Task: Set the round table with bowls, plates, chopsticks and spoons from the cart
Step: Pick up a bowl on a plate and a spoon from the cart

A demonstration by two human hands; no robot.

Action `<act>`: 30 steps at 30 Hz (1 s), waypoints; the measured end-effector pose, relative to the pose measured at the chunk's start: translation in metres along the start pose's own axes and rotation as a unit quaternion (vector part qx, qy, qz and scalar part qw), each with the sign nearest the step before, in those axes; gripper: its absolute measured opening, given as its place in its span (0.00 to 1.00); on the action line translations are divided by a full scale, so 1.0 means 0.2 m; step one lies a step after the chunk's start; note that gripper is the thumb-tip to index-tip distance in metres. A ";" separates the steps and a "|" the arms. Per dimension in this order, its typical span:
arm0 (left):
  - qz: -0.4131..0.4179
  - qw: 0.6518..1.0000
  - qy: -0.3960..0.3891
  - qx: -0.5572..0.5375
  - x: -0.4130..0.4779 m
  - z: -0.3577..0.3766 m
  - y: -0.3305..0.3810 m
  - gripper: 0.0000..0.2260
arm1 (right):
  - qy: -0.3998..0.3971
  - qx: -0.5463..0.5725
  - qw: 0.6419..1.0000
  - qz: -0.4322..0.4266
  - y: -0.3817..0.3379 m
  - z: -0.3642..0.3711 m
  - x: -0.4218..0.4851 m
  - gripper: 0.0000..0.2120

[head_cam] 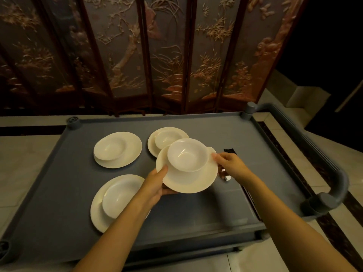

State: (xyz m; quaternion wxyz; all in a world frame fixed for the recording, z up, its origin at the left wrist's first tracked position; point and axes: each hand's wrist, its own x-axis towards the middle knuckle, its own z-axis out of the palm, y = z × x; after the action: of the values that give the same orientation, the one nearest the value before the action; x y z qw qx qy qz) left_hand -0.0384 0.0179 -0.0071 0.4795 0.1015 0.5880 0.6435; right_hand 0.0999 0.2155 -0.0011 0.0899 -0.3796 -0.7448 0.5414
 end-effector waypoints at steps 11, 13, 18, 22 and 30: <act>0.000 0.999 0.031 -0.030 0.02 -0.07 0.00 0.13 | 0.072 -0.338 0.930 0.123 0.20 0.02 0.24 0.24; 0.001 0.999 0.038 -0.037 0.03 -0.08 0.00 0.13 | 0.067 -0.343 0.929 0.122 0.20 0.03 0.25 0.22; 0.000 0.998 0.054 -0.045 0.03 -0.06 -0.02 0.13 | 0.084 -0.308 0.940 0.117 0.21 0.05 0.26 0.15; -0.004 0.997 0.059 -0.050 0.03 -0.03 -0.04 0.15 | 0.100 -0.286 0.948 0.101 0.23 0.02 0.25 0.14; -0.003 0.996 0.053 -0.068 0.04 0.13 -0.03 0.16 | 0.241 -0.143 0.960 0.017 0.21 -0.22 0.13 0.04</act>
State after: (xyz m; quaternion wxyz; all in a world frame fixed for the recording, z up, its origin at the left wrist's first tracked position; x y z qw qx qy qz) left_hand -0.0204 0.0400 -0.0086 0.4553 0.0324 0.5680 0.6848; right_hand 0.1260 0.2697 -0.0277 0.2019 -0.5204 -0.7642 0.3231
